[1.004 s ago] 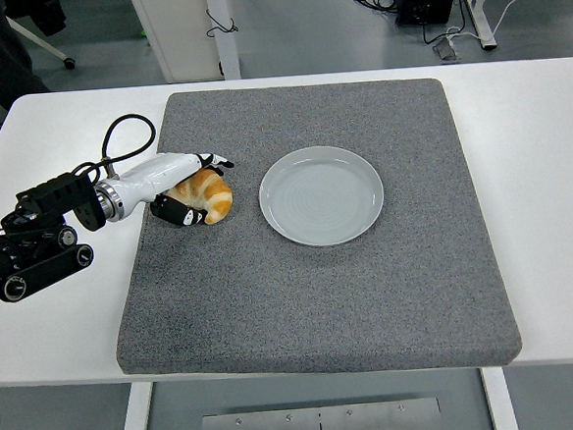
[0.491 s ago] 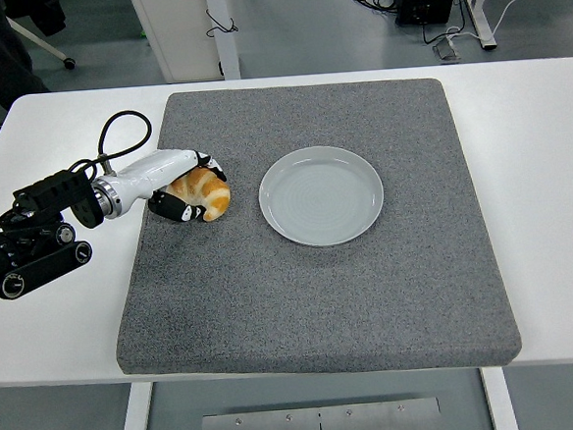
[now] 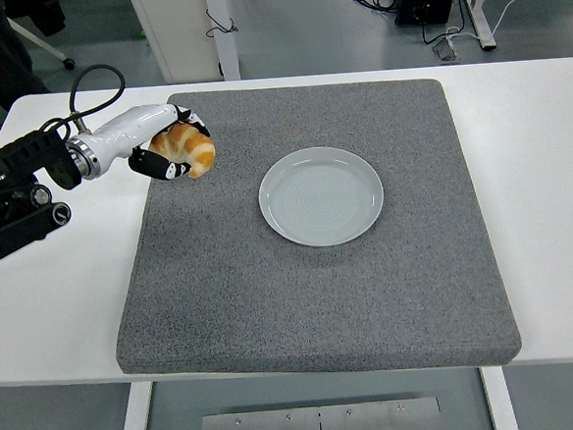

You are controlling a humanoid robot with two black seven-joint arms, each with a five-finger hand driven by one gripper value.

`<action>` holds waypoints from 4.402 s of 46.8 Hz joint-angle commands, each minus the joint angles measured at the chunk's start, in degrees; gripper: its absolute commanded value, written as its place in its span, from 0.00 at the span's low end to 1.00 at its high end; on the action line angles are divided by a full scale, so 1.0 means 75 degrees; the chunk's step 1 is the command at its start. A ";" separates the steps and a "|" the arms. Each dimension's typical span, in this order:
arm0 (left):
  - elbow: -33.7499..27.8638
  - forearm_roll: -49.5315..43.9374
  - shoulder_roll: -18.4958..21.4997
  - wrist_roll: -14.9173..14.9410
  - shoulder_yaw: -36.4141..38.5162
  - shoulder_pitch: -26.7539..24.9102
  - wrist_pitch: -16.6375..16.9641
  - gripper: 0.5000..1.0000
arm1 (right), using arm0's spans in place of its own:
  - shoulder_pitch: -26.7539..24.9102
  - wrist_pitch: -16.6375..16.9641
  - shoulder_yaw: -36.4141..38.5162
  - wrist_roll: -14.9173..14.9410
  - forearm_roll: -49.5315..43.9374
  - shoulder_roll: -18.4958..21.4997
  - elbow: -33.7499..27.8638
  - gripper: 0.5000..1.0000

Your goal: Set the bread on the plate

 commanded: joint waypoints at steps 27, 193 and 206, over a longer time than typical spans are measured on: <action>-0.0036 -0.0071 0.0330 -0.0006 -0.0630 -0.1142 -0.0740 0.09 | 0.0000 -0.0001 0.0000 0.0000 0.0000 0.0000 0.0003 1.00; 0.0983 0.1030 -0.3173 0.0018 0.0237 0.0358 -0.0013 0.55 | 0.0000 -0.0001 0.0000 0.0000 0.0000 0.0000 0.0003 1.00; 0.0971 0.0855 -0.3162 0.0006 0.0178 0.0311 -0.0095 0.90 | 0.0000 -0.0001 0.0000 0.0000 0.0000 0.0000 0.0003 1.00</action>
